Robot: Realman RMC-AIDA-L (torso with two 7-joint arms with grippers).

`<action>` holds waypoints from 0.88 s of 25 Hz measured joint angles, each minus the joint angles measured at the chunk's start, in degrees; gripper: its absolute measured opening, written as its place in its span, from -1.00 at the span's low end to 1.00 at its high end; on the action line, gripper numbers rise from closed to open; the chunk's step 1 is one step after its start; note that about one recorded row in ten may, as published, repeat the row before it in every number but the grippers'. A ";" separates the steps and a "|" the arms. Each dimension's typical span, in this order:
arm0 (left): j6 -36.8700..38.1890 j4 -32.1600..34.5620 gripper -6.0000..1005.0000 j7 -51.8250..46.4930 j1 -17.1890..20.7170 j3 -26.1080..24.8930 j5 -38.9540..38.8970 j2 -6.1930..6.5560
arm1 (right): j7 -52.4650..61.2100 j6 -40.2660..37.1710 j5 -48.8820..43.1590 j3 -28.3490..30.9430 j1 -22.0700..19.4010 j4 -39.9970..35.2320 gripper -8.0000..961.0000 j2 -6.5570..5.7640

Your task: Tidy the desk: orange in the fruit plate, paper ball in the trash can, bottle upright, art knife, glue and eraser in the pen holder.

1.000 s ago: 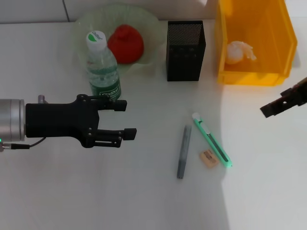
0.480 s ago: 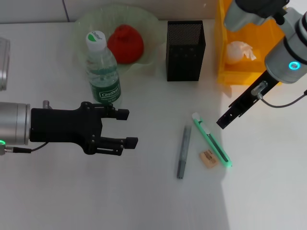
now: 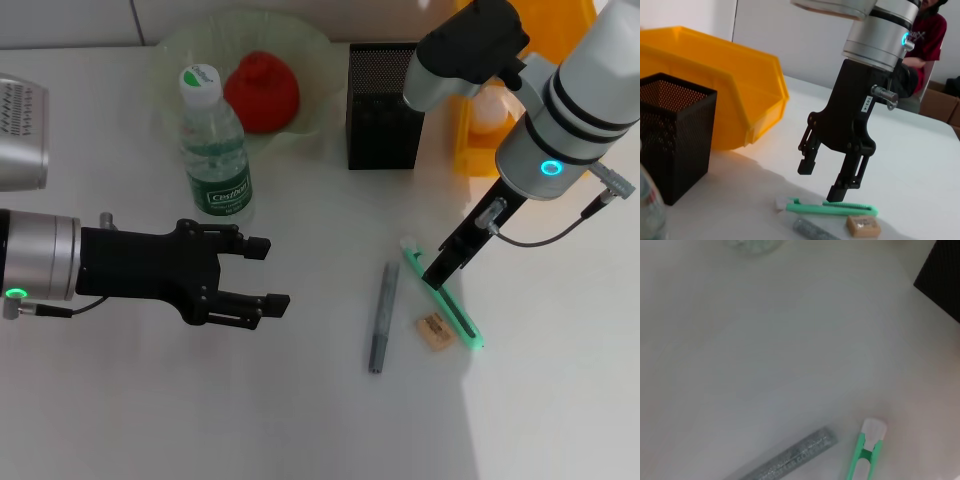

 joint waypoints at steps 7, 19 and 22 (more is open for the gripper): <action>-1.05 -0.11 0.59 -0.44 -0.53 -0.06 1.02 -0.54 | 0.31 2.67 1.31 -1.91 0.61 2.41 0.27 0.05; -2.05 -0.13 0.59 -0.55 -0.61 -0.20 1.04 -1.25 | 0.08 5.72 3.21 -3.41 1.07 4.67 -0.16 0.03; -2.22 -0.13 0.59 -0.55 -0.61 -0.21 1.03 -1.29 | 0.00 5.65 3.58 -3.43 1.08 4.62 -0.20 0.02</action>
